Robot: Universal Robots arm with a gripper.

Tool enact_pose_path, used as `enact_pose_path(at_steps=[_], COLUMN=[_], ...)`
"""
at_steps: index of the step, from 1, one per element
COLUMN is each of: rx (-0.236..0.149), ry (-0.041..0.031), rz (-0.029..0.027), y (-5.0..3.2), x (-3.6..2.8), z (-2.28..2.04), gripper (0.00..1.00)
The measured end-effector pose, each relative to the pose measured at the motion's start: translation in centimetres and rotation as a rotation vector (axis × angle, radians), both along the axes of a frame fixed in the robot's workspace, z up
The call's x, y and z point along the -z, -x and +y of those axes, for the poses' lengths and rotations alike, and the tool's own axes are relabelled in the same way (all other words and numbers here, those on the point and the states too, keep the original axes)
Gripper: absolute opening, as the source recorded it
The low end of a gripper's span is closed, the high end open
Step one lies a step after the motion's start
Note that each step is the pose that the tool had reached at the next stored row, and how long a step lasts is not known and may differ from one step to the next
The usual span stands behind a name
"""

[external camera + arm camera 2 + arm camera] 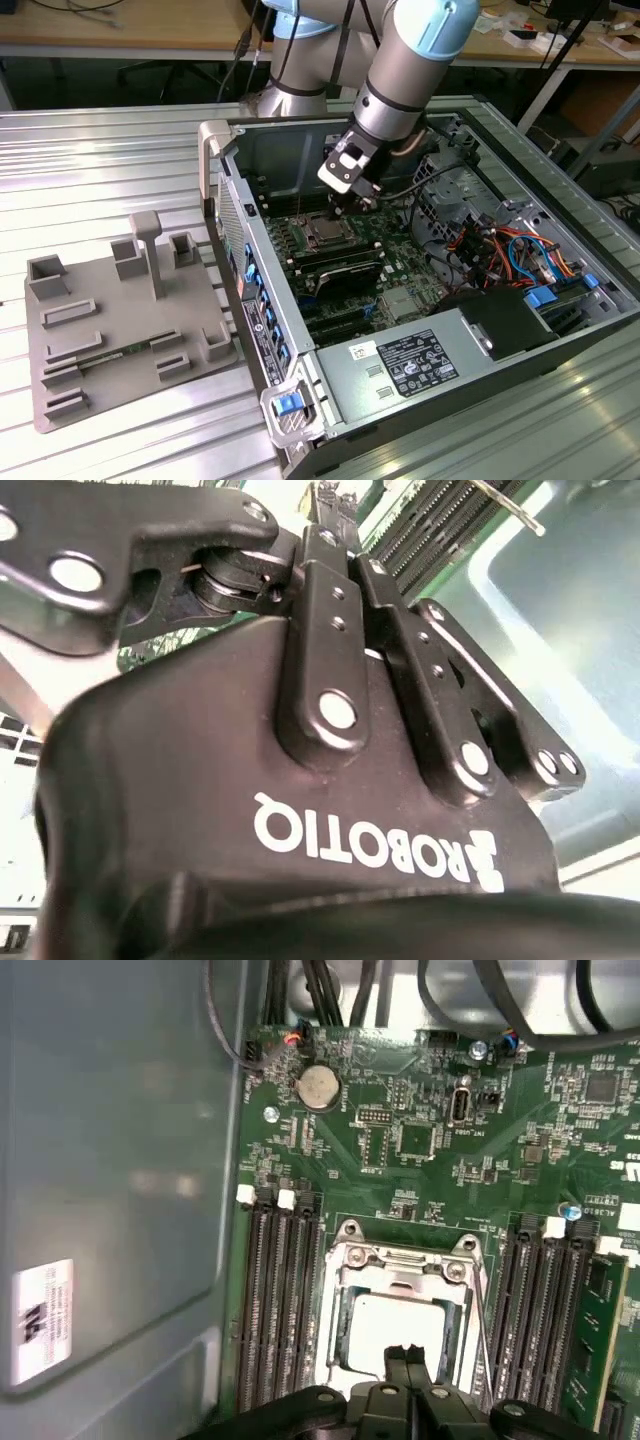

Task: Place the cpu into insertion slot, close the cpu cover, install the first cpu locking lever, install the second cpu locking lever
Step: 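Close the cpu cover, then install the first cpu locking lever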

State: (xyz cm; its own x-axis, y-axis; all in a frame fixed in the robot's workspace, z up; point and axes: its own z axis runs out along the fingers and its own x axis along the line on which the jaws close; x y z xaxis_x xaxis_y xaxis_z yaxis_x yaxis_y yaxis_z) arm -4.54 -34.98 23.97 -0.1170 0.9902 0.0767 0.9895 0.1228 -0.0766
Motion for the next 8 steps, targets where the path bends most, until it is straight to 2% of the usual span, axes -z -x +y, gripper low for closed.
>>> enact_pose_path(at_steps=[1, 8], rx=[0.0, -0.011], ry=[-0.0002, -0.0002], rz=[0.0, 0.0], y=[0.0, 0.0], x=[-0.58, -0.65], z=[0.0, 0.0], gripper=[0.11, 0.11])
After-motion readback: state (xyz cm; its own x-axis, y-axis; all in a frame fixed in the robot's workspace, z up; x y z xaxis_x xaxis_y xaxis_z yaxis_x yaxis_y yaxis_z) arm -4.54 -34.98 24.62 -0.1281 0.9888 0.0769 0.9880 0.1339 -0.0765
